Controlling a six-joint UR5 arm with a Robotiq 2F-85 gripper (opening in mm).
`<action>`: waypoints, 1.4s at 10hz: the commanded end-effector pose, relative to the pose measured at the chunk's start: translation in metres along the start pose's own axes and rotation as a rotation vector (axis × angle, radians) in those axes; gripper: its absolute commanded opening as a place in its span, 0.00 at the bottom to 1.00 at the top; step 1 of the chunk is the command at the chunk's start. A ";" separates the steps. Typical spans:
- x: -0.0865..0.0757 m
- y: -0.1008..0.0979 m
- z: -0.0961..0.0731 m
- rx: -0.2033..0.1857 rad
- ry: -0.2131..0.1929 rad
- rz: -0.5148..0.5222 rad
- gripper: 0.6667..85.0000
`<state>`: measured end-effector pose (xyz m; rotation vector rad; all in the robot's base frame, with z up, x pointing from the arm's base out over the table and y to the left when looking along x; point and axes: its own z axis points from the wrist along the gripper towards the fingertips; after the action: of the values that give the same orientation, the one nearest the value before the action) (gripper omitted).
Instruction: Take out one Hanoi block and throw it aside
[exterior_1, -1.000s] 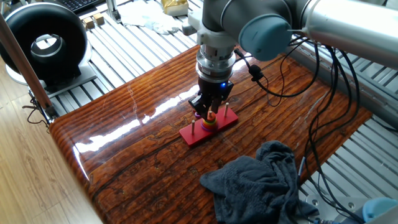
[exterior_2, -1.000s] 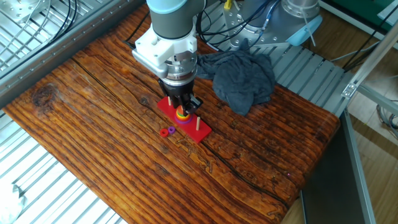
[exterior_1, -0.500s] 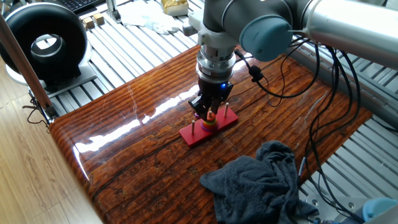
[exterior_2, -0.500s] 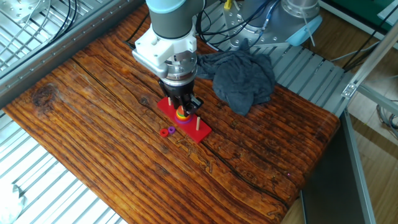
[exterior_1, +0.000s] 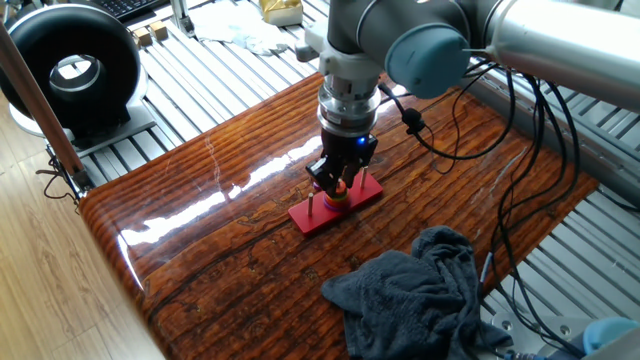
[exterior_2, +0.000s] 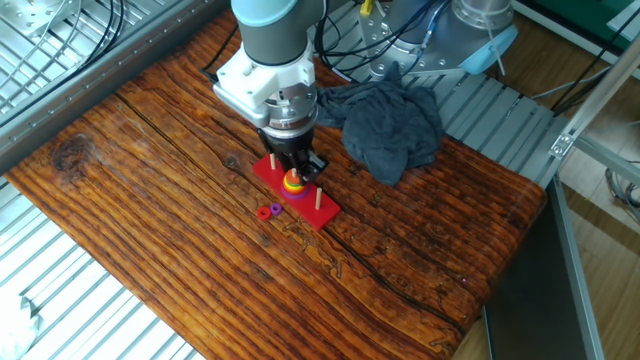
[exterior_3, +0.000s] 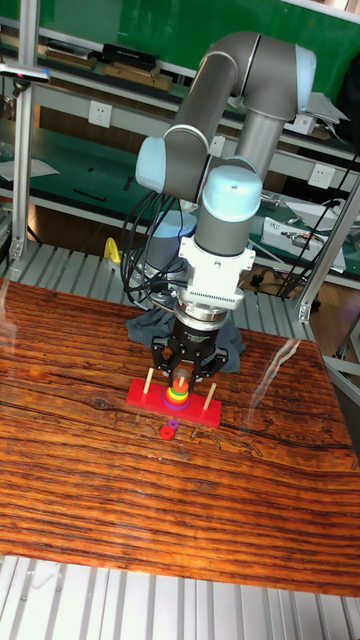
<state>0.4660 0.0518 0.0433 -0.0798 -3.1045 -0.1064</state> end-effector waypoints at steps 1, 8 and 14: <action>0.000 0.001 -0.003 -0.022 0.005 0.000 0.45; 0.001 0.005 -0.014 0.029 0.023 0.047 0.20; 0.002 0.000 -0.030 0.013 0.023 0.026 0.18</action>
<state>0.4640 0.0488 0.0633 -0.1142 -3.0798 -0.0599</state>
